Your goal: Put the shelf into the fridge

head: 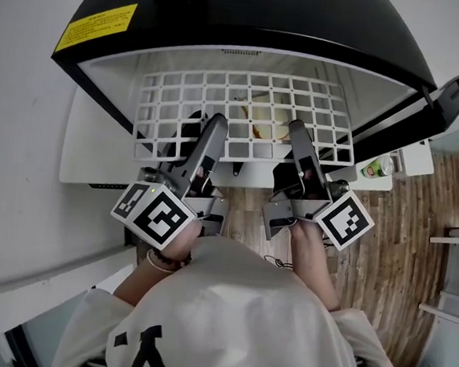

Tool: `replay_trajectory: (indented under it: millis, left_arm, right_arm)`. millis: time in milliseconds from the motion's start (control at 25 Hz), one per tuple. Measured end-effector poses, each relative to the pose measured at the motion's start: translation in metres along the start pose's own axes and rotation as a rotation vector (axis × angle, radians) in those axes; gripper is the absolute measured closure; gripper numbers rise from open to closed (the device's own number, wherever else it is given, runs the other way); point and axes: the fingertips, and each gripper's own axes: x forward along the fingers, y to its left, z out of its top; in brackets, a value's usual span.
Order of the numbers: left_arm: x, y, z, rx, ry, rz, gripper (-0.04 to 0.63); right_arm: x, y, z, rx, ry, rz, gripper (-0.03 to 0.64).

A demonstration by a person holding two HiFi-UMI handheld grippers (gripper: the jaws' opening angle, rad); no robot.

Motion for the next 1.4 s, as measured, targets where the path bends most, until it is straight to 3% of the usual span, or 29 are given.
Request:
replay_trajectory:
  millis: [400,960,1400]
  left_arm:
    - [0.0058,0.0001,0.0016,-0.051,-0.001,-0.073,0.403]
    - [0.0057,0.0046,0.0078,-0.045,-0.043,-0.010,0.405]
    - [0.0064,0.0053,0.0082,-0.053,-0.045,-0.019,0.405]
  right_arm:
    - [-0.0004,-0.0004,0.0022,0.017,-0.039,0.003,0.506]
    - [0.0045,0.0035,0.0002,-0.016,0.039,0.026,0.492]
    - [0.0053,0.0040,0.0001,-0.015,0.047,0.034,0.491]
